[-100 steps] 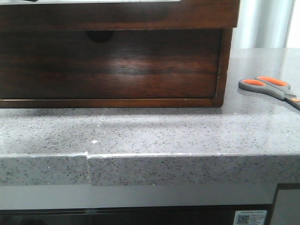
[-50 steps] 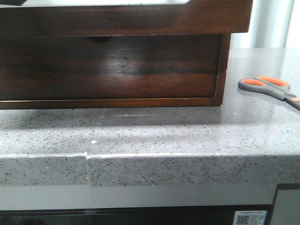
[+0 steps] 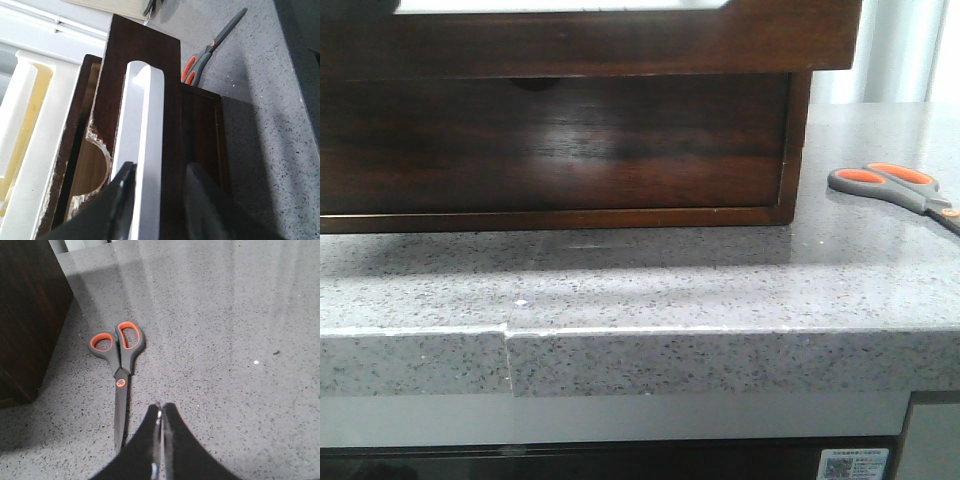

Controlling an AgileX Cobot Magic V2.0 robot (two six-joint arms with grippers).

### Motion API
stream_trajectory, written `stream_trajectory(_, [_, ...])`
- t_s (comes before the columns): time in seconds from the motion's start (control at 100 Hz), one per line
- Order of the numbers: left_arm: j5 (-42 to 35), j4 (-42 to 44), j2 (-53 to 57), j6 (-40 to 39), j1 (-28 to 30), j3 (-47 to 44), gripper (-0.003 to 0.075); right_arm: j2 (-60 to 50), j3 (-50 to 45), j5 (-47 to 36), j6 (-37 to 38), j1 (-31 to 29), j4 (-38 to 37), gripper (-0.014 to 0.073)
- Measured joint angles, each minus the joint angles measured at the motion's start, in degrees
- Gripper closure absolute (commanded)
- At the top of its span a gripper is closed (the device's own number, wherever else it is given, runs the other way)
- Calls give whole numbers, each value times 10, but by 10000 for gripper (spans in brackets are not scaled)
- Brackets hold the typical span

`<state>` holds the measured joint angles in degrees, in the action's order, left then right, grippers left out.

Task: Put scissors in drawer with both arms
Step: 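Pull the drawer open toward the robot with the left gripper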

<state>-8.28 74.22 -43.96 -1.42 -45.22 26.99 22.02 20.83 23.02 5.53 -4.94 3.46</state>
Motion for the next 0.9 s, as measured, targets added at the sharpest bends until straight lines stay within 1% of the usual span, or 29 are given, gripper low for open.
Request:
stream_trajectory(0.16, [-23,-3,5,0,0,0,475,0,0,-1,0,0,1,654])
stream_trajectory(0.32, [-54,-64,29,0,0,0,475,0,0,-4,0,4,10,654])
stream_trajectory(0.42, [-55,-94,62,0,0,0,475,0,0,2,-2,24,10,654])
stream_trajectory(0.52, [-55,-125,101,0,0,0,475,2,0,6,-7,49,-6,654])
stream_trajectory(0.65, [-40,-186,150,0,0,0,475,42,19,46,-9,79,-35,645])
stream_trajectory(0.72, [-27,-218,173,-1,0,0,475,70,36,65,-10,89,-40,612])
stream_trajectory(0.79, [-12,-232,191,-1,0,0,475,106,57,79,-9,95,-45,541])
stream_trajectory(0.9, [15,-254,212,-1,0,0,475,168,95,98,-9,96,-47,359])
